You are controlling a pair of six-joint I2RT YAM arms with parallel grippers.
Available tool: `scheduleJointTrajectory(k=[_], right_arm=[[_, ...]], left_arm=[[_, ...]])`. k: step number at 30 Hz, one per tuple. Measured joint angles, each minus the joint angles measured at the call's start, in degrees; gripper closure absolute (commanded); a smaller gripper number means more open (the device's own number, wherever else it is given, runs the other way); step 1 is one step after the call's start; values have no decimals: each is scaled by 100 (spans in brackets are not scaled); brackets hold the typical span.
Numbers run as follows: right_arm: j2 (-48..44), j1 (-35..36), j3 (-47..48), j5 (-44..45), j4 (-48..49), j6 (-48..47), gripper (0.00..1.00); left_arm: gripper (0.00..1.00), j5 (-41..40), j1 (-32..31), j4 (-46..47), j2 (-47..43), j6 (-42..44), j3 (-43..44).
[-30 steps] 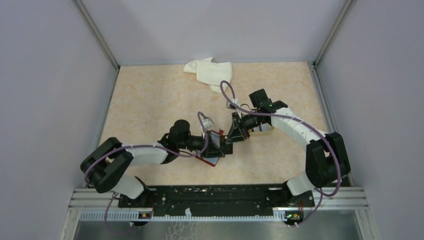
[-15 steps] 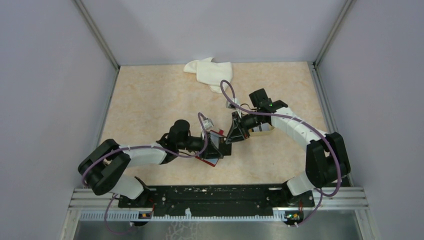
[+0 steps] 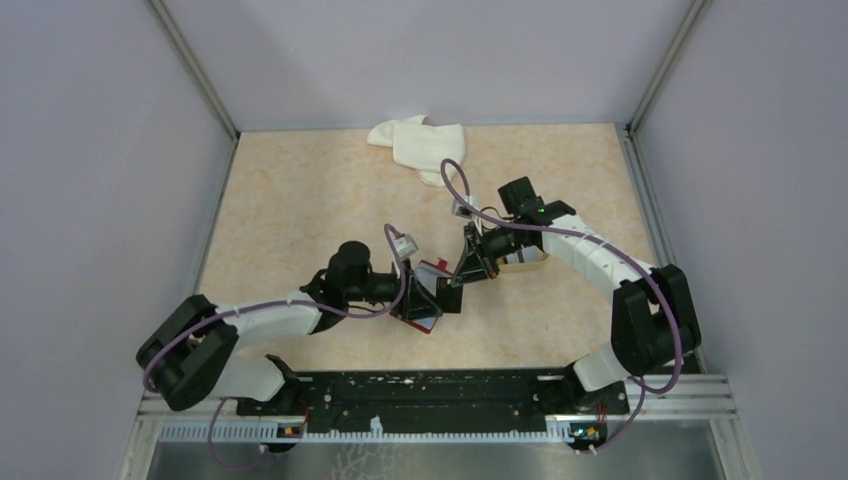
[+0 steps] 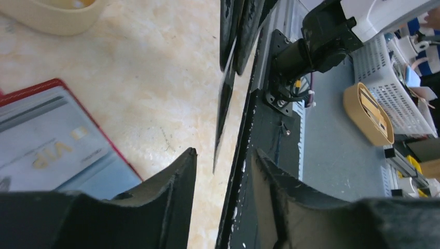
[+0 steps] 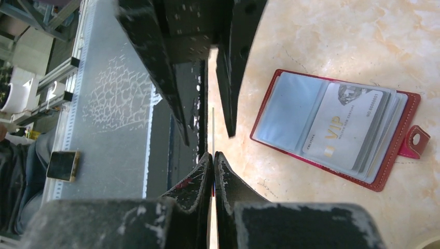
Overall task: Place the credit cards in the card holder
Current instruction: Pick up the credit card from the storage box.
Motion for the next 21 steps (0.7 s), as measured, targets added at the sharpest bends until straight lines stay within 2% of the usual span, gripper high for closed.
scheduleJointTrajectory(k=[2,4,5,8,12,16,19,21], right_arm=[[0,-4,-2,59,111,164,100],[-2,-44,-15,179,345,420,100],[-7,-74,-35,243,498,577,100],[-28,-208,-188,402,944,986,100],[-28,-352,-369,688,1300,1438,100],[-24,-389,-369,824,1506,1655,100],[-24,-393,-369,874,1547,1731,100],[-24,-417,-369,903,1563,1781,100]], left_arm=[[27,-304,79,24,-374,-101,-210],[5,-704,184,48,-907,-310,-590],[2,-916,232,70,-1237,-472,-844],[1,-1676,310,236,-2225,-1274,-1731],[4,-2236,310,271,-2981,-2647,-2634],[7,-2341,293,-90,-3180,-3705,-2726],[10,-2610,39,-549,-3272,-4315,-2612],[18,-2879,-249,-960,-3261,-4682,-2417]])
